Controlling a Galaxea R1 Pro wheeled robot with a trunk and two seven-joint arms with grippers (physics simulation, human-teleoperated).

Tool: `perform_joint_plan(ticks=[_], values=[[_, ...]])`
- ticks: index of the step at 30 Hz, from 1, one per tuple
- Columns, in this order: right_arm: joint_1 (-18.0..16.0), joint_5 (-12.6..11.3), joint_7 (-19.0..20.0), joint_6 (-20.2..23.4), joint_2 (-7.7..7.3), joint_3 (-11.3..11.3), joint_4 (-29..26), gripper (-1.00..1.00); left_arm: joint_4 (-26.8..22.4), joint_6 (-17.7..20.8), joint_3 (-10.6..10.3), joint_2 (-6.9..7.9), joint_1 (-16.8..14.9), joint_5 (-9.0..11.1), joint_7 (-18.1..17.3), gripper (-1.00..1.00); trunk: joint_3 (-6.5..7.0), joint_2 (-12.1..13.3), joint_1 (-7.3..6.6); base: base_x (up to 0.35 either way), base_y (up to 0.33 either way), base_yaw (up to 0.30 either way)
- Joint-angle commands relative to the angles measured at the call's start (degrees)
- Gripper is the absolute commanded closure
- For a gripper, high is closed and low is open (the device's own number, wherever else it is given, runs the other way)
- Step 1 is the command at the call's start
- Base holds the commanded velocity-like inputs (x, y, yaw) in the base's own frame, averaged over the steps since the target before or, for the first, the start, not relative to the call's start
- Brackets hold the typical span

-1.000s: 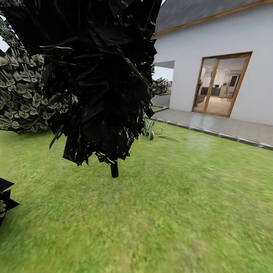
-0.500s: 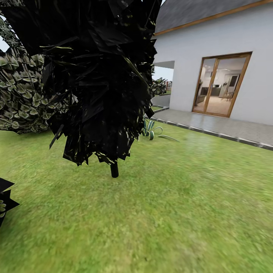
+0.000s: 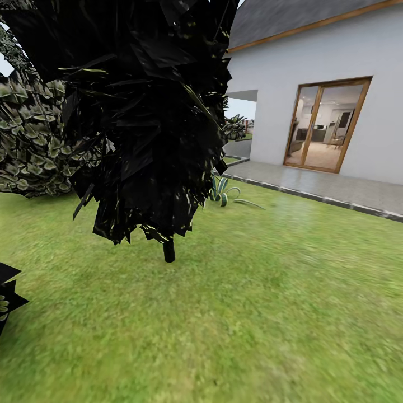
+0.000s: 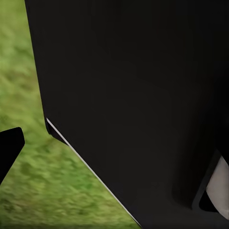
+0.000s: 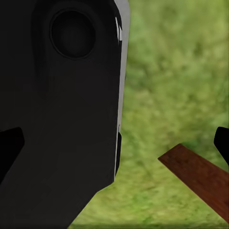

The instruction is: Take the three Easter eggs out of the wicker basket on the lawn in the garden, then place them on the lawn next to a single tree (choose any tree) so that all three eggs are next to the same tree and none are left in the basket.

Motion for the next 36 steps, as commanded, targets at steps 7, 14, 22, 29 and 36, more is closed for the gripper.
perform_joint_plan(ticks=[7,14,22,29,36], values=[[-0.1,0.1,0.0,0.0,0.0,0.2,0.1,-1.0,-0.1,0.0,0.0,0.0,0.0,0.1,0.0,-1.0,-0.04,0.0,0.0,0.0,0.0,0.0],[-0.1,0.0,0.0,0.0,0.0,0.2,0.1,-1.0,-0.1,0.0,0.0,0.01,0.0,0.1,0.0,-1.0,-0.04,0.0,0.0,0.0,0.0,0.0],[-0.1,0.1,0.0,0.0,0.0,0.2,0.1,-1.0,-0.1,0.0,0.0,0.01,0.0,0.1,0.0,-1.0,-0.04,0.0,0.0,0.0,0.0,0.0],[-0.1,0.0,0.0,0.0,0.0,0.2,0.1,-1.0,-0.1,0.0,0.0,0.01,0.0,0.1,0.0,-1.0,-0.04,0.0,0.0,0.0,0.0,0.0],[-0.1,0.1,0.0,0.0,0.0,0.2,0.1,-1.0,-0.1,0.0,0.0,0.01,0.0,0.1,0.0,-1.0,-0.04,0.0,0.0,0.0,0.0,0.0]])
